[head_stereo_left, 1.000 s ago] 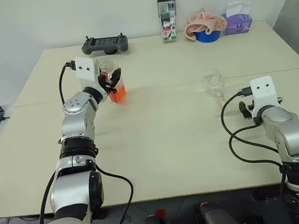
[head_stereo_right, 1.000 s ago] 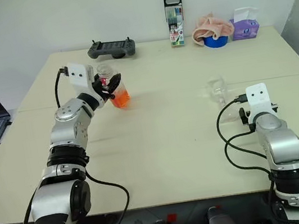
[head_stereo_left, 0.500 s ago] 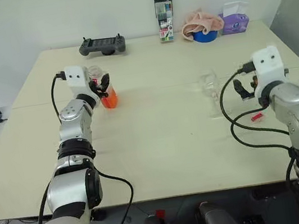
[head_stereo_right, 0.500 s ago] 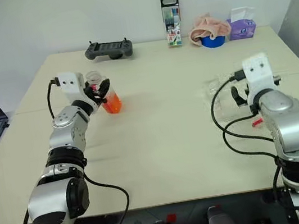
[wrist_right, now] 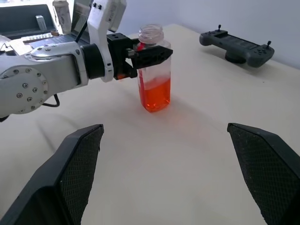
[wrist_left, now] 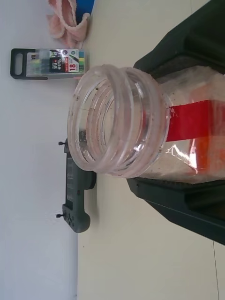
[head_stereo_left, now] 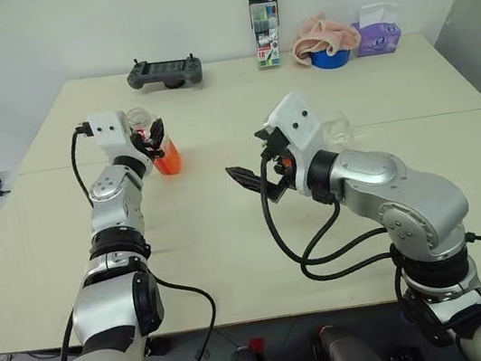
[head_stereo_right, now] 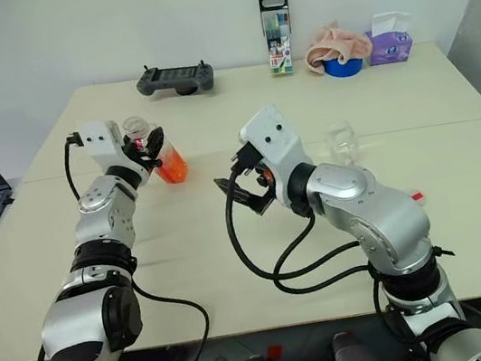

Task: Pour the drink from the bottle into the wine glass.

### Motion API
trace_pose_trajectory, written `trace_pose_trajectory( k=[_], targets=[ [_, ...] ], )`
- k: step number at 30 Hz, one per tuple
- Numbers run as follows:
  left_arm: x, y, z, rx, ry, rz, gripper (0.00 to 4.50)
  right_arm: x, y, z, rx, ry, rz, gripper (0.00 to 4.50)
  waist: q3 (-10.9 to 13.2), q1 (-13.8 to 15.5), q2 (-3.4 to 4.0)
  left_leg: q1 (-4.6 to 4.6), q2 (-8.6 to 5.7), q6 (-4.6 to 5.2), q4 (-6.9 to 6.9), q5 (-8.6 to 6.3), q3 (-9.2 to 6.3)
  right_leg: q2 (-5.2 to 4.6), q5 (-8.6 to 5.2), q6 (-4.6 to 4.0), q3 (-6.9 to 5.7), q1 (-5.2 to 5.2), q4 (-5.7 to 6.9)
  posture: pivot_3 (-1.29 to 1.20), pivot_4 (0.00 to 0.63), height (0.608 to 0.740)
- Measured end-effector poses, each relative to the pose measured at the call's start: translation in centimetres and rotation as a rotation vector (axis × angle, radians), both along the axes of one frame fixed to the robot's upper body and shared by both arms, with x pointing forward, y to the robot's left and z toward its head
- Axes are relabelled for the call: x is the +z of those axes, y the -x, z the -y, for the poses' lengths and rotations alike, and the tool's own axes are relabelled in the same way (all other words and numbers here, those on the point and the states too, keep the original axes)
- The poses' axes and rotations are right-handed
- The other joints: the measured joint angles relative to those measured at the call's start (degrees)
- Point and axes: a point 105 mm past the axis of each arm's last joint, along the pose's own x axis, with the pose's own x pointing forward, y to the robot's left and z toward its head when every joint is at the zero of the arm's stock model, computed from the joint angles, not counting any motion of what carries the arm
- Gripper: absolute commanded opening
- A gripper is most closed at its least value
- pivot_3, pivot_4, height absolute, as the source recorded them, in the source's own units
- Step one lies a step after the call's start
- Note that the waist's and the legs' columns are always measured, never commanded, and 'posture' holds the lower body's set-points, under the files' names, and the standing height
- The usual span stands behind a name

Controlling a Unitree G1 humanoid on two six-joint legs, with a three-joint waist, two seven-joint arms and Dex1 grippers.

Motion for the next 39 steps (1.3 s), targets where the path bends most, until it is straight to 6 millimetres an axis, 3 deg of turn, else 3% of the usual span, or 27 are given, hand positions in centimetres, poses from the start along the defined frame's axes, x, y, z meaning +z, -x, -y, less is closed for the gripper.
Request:
trace_pose_trajectory(
  k=[30,37,39],
  targets=[
    [0.7,-0.5,-0.3,0.009,0.041,-0.124,2.14,-1.6,-0.3,0.3,-0.015,0.051,-0.028,4.5,0.0,-0.01,-0.01,-0.01,0.01,0.0,-0.03,0.0,0.01,0.01,0.0,0.0,0.0,-0.06,0.03,0.0,0.15,0.74],
    [-0.4,-0.2,-0.6,0.024,0.034,-0.159,4.37,-1.7,-0.4,0.4,-0.016,0.056,-0.028,4.5,0.0,-0.05,-0.01,-0.01,0.03,0.0,-0.04,0.0,0.01,0.01,0.0,0.0,0.0,-0.07,0.04,0.0,0.15,0.74],
    [-1.1,-0.1,-0.6,0.03,0.028,-0.184,4.44,-1.7,-0.4,0.3,-0.016,0.053,-0.03,4.5,0.0,-0.01,-0.01,-0.05,0.03,0.0,-0.03,0.0,-0.01,0.01,0.0,0.0,-0.01,-0.09,0.03,0.0,0.15,0.74]
  ],
)
